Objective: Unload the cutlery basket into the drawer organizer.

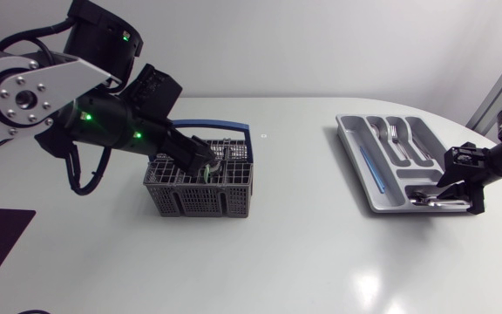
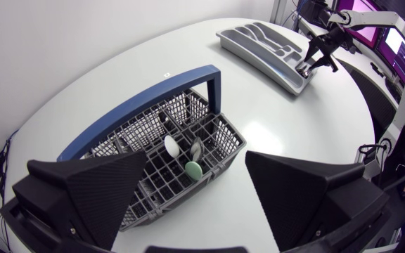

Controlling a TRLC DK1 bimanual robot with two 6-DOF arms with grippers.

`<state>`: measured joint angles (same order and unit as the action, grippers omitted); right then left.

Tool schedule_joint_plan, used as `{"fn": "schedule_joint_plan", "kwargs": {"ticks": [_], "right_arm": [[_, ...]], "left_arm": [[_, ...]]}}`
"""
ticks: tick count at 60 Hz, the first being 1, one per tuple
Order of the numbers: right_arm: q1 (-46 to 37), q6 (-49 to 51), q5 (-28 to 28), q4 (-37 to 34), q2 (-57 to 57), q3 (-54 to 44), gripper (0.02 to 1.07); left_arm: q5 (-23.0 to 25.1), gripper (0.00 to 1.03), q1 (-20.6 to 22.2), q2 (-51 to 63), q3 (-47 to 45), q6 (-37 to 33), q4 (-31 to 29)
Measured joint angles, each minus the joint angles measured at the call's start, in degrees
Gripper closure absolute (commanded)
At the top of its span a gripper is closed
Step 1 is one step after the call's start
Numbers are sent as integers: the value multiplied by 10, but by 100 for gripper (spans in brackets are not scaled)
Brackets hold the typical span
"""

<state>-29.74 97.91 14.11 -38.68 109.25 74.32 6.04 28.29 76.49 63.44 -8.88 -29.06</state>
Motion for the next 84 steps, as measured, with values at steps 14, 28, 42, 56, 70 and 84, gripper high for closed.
{"fn": "schedule_joint_plan", "kwargs": {"ticks": [14, 28, 42, 56, 70, 84], "right_arm": [[37, -64, 24, -15, -84, -17, 14], [112, -143, 63, -54, -166, -41, 14], [196, -232, 97, -95, -239, -49, 14], [304, -329, 103, -96, -304, -78, 14], [388, -399, 103, -95, -333, -85, 14], [436, -440, 103, -89, -339, -91, 15]], "left_arm": [[10, 6, 5, 13, 0, -2, 3], [39, 12, 10, 37, 7, -19, -8], [94, 17, -23, 62, 43, -56, -50], [113, 34, -35, 90, 56, -92, -58], [113, 46, -35, 100, 56, -114, -54], [113, 49, -35, 123, 56, -124, -46]]}}
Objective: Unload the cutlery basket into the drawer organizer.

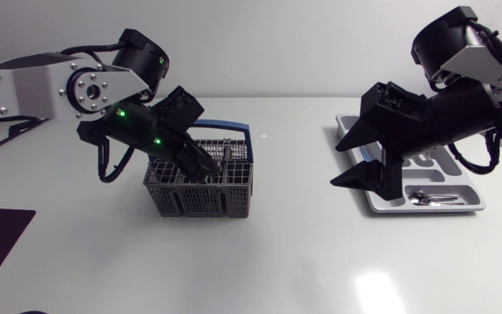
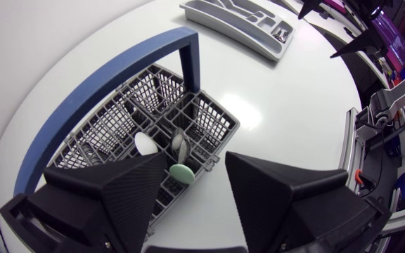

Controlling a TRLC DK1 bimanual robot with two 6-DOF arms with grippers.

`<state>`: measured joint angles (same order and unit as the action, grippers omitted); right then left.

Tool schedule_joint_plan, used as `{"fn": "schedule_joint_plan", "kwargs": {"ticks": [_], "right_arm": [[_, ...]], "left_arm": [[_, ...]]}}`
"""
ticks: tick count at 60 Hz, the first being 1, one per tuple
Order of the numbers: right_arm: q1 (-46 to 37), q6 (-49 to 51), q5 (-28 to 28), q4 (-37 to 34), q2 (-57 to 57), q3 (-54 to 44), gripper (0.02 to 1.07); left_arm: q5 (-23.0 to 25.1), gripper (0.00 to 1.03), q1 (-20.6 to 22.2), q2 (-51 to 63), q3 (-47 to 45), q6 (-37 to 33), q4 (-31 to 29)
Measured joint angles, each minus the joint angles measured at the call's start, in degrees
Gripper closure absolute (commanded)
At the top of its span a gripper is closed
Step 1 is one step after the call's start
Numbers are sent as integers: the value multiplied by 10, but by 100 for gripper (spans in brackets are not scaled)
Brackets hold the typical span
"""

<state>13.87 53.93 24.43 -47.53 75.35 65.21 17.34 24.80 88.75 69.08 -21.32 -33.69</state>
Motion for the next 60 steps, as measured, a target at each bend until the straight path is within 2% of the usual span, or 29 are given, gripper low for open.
{"fn": "schedule_joint_plan", "kwargs": {"ticks": [11, 29, 37, 47, 57, 60], "right_arm": [[26, -22, 0, 13, -11, -16, 15], [38, -30, 0, 28, -19, -39, 15], [51, -35, 0, 32, -23, -50, 15], [70, -47, -2, 43, -23, -61, 15], [75, -49, -2, 54, -23, -67, 15], [75, -50, -2, 56, -23, -70, 15]], "left_arm": [[0, 61, 0, 10, 2, -4, 16], [0, 61, 1, 39, 4, -4, 27], [0, 81, 3, 44, 4, -9, 28], [0, 85, 5, 48, 4, -13, 36], [1, 97, 5, 50, 4, -15, 38], [3, 98, 6, 50, 4, -16, 38]]}}
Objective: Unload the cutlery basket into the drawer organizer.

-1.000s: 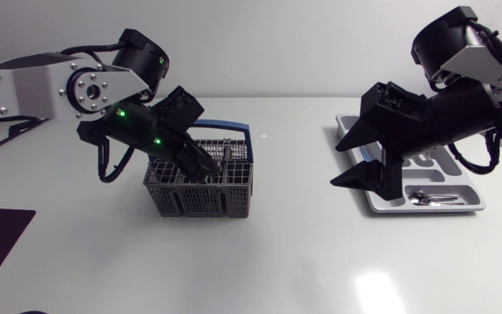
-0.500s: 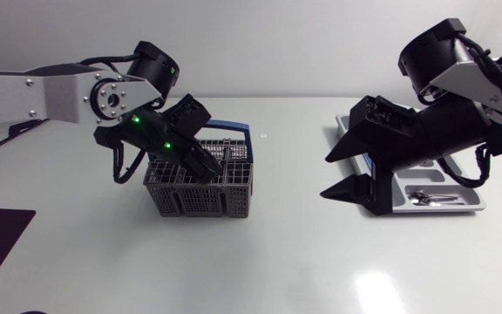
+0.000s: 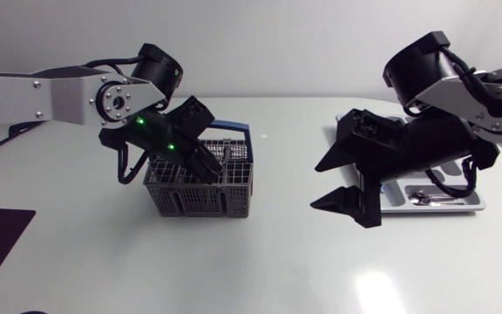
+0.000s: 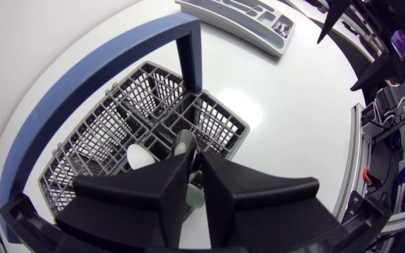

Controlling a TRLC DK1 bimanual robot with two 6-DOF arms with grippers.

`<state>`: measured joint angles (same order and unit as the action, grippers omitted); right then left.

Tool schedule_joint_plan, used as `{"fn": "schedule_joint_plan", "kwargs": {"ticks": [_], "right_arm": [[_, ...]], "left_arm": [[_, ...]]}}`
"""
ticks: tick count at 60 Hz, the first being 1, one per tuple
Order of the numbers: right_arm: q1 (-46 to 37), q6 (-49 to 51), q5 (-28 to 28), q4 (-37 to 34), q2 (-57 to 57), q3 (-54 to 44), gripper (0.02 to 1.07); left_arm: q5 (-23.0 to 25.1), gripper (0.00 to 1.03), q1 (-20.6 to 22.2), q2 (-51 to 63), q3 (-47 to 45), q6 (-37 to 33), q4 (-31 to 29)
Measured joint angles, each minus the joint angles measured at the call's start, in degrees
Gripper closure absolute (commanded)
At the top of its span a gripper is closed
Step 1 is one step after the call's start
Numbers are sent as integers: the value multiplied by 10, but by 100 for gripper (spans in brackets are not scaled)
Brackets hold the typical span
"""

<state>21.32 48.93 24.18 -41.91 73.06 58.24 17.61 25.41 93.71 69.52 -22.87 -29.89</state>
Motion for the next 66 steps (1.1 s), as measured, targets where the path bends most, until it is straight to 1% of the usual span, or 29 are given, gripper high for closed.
{"fn": "schedule_joint_plan", "kwargs": {"ticks": [4, 18, 30, 42, 62, 66], "right_arm": [[0, -2, 0, 1, 0, -3, 15], [3, -6, 0, 2, 0, -10, 15], [4, -6, 0, 2, -1, -12, 15], [7, -6, -1, 2, -5, -21, 15], [8, -8, -2, 2, -11, -30, 15], [9, -8, -2, 2, -11, -31, 15]], "left_arm": [[1, 99, 2, 0, 0, -1, 0], [2, 99, 2, 2, 0, -1, 0], [32, 99, -9, 2, 0, -1, 0], [38, 99, -10, 0, 0, -1, 0], [63, 99, -21, -24, 0, 6, 0], [75, 99, -24, -28, 0, 9, -1]]}}
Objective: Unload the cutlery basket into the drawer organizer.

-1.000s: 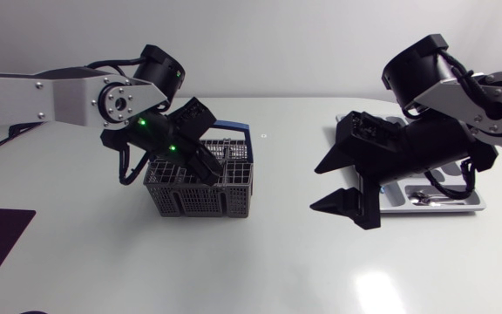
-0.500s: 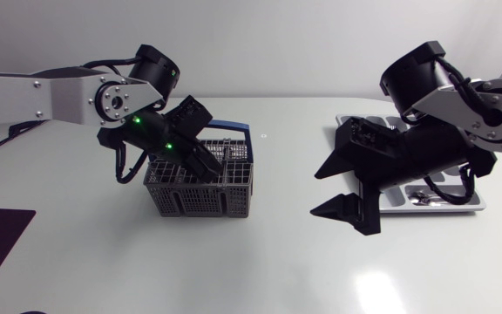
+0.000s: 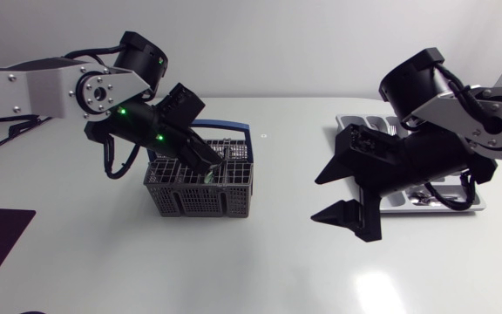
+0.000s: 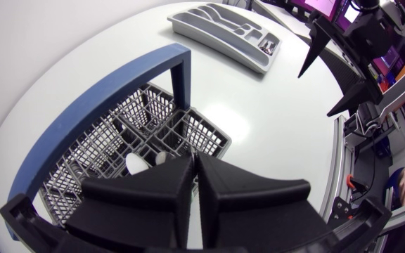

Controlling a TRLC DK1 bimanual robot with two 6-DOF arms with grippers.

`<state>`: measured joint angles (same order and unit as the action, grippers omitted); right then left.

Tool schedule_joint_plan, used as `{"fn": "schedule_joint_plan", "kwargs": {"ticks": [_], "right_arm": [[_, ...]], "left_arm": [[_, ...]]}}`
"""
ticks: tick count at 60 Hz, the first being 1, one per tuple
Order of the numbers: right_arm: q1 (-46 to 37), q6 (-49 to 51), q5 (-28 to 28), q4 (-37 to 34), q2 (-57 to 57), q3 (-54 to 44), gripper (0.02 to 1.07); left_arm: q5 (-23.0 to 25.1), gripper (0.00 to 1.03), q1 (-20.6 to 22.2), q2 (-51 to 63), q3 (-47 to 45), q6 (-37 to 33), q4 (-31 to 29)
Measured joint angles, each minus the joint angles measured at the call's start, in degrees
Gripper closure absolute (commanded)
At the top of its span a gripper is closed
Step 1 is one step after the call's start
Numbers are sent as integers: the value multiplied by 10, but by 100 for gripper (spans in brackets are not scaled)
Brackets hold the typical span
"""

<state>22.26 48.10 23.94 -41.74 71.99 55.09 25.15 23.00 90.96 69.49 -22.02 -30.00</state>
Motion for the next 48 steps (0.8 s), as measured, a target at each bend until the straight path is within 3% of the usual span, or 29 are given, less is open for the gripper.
{"fn": "schedule_joint_plan", "kwargs": {"ticks": [24, 48], "right_arm": [[11, -2, -2, 0, -10, -1, 15], [17, -4, -2, 0, -13, -3, 15]], "left_arm": [[89, 99, -43, -8, 18, 30, -38], [141, 99, -59, -17, 45, 55, -66]]}}
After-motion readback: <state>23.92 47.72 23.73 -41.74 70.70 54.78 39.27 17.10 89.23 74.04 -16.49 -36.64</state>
